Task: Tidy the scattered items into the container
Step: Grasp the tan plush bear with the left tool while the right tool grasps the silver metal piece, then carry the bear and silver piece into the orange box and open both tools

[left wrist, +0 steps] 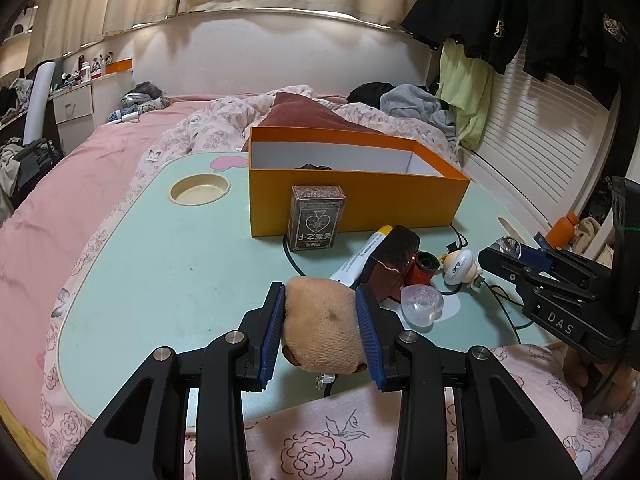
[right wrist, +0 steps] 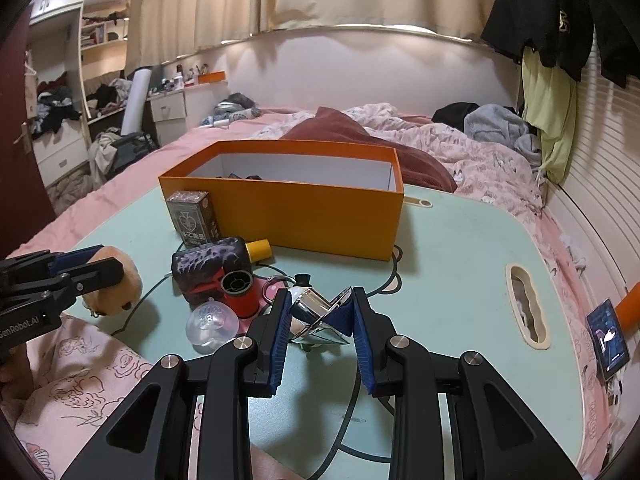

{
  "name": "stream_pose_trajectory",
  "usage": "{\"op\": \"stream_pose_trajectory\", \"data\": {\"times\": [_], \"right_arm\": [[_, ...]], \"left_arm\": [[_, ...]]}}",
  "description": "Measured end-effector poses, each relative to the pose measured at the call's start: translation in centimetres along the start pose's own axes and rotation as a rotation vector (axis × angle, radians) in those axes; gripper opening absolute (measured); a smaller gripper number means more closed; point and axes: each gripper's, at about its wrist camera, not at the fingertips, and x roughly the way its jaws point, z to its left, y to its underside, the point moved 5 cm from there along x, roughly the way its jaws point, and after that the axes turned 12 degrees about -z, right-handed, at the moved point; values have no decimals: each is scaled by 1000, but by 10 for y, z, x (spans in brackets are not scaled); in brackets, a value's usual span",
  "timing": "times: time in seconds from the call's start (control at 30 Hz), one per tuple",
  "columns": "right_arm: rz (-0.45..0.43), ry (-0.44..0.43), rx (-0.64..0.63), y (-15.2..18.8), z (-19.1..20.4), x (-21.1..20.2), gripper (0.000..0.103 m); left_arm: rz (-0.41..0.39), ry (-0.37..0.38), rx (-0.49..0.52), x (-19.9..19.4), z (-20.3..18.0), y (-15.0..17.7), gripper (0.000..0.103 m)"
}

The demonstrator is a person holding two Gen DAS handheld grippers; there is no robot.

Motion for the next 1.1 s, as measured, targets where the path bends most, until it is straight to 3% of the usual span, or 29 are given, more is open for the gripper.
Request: {"op": "stream_pose_trajectory", "data": {"times": [0.4, 0.6, 0.8, 1.1], "right_arm": [[35, -39, 52, -10, -7, 12, 28], [-5, -25, 86, -51, -18, 25, 28], [2, 17, 100, -90, -30, 62, 28], [88, 43, 125, -88, -47, 113, 28]], "left_arm": [[39, 1, 27, 16, 2, -18, 37], [16, 23, 28, 40, 6, -70, 37], [14, -7, 45, 89, 10, -114, 37], [88, -12, -2, 134, 19, -109, 37]]}}
